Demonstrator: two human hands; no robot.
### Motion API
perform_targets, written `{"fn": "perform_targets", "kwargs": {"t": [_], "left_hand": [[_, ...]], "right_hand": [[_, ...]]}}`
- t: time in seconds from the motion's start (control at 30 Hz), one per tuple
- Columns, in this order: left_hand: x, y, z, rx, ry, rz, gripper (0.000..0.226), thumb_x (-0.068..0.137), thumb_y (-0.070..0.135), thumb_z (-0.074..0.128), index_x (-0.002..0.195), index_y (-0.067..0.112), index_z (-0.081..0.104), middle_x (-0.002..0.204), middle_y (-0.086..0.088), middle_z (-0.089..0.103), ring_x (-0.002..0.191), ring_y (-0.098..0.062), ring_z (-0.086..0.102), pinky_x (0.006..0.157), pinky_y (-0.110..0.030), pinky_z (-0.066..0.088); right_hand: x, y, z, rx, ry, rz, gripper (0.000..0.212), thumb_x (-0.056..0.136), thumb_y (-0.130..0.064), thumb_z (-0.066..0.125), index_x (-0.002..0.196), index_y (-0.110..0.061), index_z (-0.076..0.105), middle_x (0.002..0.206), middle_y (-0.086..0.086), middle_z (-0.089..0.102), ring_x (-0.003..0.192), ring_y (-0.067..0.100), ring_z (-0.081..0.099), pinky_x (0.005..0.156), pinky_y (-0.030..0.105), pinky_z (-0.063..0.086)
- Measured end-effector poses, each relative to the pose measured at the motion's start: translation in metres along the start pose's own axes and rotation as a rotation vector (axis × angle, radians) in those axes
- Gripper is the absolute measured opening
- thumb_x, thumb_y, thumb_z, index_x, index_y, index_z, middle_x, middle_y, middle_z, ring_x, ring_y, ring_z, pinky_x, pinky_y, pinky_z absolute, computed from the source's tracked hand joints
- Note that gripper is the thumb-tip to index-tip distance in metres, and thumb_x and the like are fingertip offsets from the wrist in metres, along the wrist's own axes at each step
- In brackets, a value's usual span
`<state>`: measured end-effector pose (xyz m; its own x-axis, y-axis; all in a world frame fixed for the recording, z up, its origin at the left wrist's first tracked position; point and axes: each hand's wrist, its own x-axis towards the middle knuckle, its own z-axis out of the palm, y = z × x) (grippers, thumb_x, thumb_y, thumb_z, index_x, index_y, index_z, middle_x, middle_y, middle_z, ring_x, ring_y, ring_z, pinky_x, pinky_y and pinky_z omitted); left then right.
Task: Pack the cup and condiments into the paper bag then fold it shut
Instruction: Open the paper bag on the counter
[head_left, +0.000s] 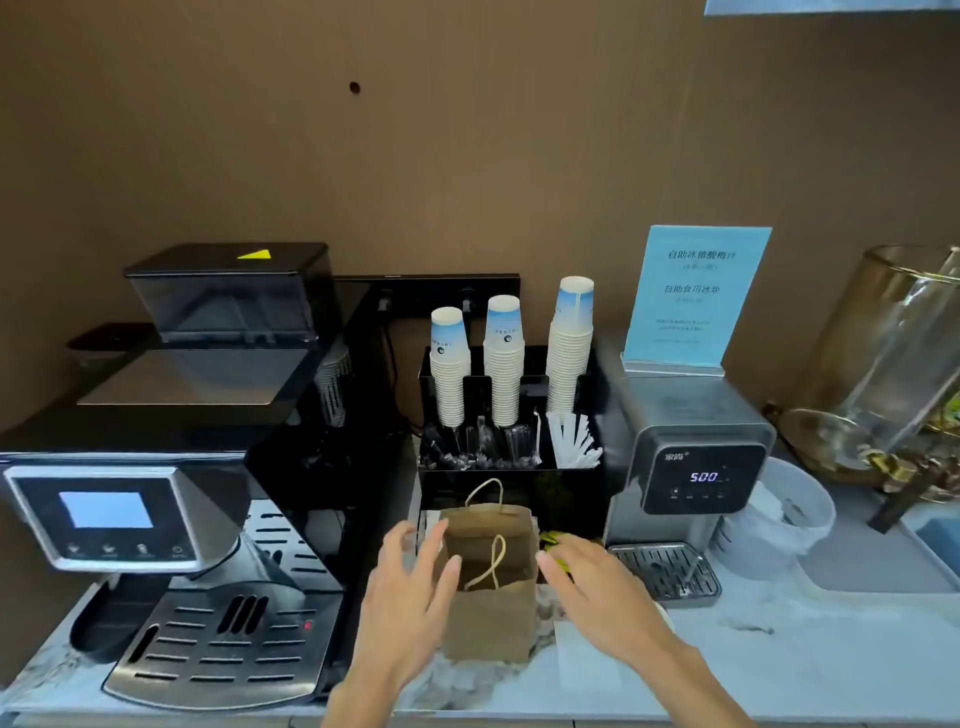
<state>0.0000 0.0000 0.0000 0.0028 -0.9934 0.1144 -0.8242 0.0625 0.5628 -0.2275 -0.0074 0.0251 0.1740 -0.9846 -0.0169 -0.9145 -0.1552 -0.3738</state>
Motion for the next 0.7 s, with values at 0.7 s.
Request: {"fn": "perform_targets", "kwargs": {"t": [0.7], "left_hand": [[0.07,-0.018,0.012,0.03,-0.451,-0.164,0.068,0.086,0.011,0.049,0.145,0.034,0.023,0.109,-0.002,0.06,0.105,-0.024,0.062,0.088,-0.038,0.052]], "right_hand": [[0.119,-0.078,0.02,-0.344,-0.409,-0.052,0.021,0.087,0.004,0.054,0.106,0.0,0.063,0.109,0.024,0.063,0.097,0.042,0.063,0.073,0.04,0.05]]}}
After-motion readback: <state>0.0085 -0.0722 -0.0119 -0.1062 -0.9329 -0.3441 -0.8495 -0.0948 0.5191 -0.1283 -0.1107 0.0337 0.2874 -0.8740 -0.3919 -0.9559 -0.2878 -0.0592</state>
